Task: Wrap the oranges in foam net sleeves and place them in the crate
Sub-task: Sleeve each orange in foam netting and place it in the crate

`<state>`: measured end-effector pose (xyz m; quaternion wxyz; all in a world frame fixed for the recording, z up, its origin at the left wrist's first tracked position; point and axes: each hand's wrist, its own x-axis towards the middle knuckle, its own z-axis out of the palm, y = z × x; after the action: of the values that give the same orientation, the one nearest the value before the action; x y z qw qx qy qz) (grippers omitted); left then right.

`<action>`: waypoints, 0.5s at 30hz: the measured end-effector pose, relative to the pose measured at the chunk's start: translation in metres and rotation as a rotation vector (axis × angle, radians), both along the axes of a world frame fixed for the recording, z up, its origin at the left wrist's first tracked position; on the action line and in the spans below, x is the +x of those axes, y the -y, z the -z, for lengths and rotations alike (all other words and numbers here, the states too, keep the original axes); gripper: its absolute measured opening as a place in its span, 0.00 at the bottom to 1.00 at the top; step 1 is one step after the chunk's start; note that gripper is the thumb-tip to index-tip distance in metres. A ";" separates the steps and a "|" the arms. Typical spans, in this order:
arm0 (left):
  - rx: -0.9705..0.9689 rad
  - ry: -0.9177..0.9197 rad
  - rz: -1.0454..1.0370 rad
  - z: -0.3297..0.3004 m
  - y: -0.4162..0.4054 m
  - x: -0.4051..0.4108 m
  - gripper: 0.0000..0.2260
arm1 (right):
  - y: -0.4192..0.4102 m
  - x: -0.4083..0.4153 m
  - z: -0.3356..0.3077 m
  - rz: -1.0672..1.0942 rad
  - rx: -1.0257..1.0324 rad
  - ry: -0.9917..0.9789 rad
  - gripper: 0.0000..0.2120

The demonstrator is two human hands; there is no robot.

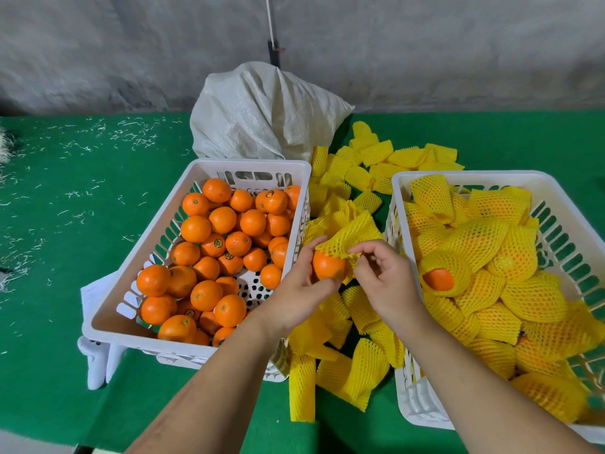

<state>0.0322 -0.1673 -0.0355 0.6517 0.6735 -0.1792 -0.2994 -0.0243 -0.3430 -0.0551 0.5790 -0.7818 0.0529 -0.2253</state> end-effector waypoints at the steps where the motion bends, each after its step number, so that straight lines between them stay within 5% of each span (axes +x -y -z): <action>1: -0.043 0.000 -0.039 0.000 0.002 -0.001 0.32 | -0.001 -0.002 -0.002 0.018 -0.077 0.057 0.08; 6: -0.023 0.035 -0.239 -0.001 0.017 -0.010 0.18 | -0.009 -0.011 -0.004 0.019 -0.277 0.141 0.12; 9: -0.008 0.006 -0.234 0.000 0.016 -0.009 0.22 | -0.009 -0.010 -0.005 0.029 -0.306 0.099 0.18; 15: -0.076 0.015 -0.154 -0.002 0.012 -0.007 0.24 | -0.004 -0.008 -0.006 0.163 -0.443 0.257 0.13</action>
<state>0.0248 -0.1789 -0.0335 0.6965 0.6623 -0.1429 -0.2362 -0.0320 -0.3391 -0.0488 0.3757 -0.8476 -0.0091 -0.3746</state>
